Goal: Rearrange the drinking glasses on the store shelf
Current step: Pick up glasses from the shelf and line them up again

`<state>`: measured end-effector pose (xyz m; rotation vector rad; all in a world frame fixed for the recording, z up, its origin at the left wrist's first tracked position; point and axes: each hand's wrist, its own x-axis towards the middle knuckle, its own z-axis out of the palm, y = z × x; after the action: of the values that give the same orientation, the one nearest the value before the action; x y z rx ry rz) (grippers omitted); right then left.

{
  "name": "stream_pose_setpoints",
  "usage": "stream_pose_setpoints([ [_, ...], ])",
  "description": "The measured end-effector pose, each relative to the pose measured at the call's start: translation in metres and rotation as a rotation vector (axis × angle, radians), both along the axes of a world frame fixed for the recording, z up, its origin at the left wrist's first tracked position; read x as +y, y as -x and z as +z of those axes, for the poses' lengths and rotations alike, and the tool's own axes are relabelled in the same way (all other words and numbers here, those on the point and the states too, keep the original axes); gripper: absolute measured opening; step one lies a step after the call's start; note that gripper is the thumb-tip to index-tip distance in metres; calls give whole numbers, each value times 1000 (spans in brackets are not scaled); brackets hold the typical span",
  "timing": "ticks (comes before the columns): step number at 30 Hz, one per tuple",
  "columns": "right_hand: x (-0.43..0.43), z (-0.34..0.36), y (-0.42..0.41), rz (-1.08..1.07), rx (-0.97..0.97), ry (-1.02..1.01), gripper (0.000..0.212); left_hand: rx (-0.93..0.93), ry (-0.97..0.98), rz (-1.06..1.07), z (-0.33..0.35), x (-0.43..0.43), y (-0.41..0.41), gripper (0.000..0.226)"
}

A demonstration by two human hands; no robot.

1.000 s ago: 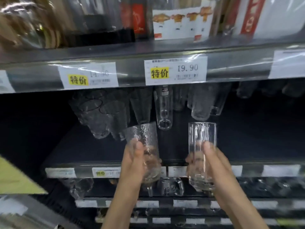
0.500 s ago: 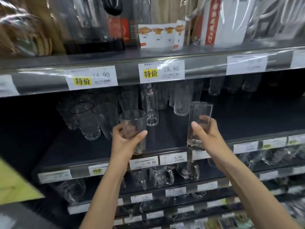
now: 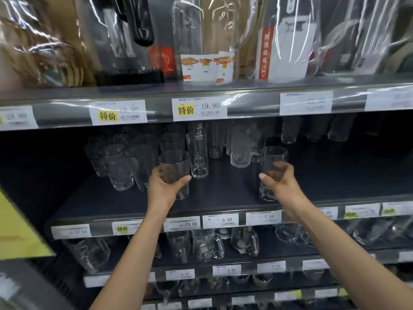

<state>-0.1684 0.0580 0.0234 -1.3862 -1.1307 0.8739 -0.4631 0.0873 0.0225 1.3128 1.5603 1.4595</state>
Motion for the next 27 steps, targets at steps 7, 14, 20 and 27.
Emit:
stream_pose_setpoints([
  [7, 11, -6, -6, 6, -61, 2, 56, 143, -55, 127, -6, 4, 3, 87],
  [14, 29, -6, -24, -15, -227, 66, 69, 119, -125, 226, -9, 0, 1, 76],
  [20, 47, -13, -36, -56, -297, 128, 75, 243, -160, 286, -14, 3, 1, 65],
  [27, 65, -18, -38, -132, -225, 165, 76, 234, -191, 310, -20, 6, 0, 62],
])
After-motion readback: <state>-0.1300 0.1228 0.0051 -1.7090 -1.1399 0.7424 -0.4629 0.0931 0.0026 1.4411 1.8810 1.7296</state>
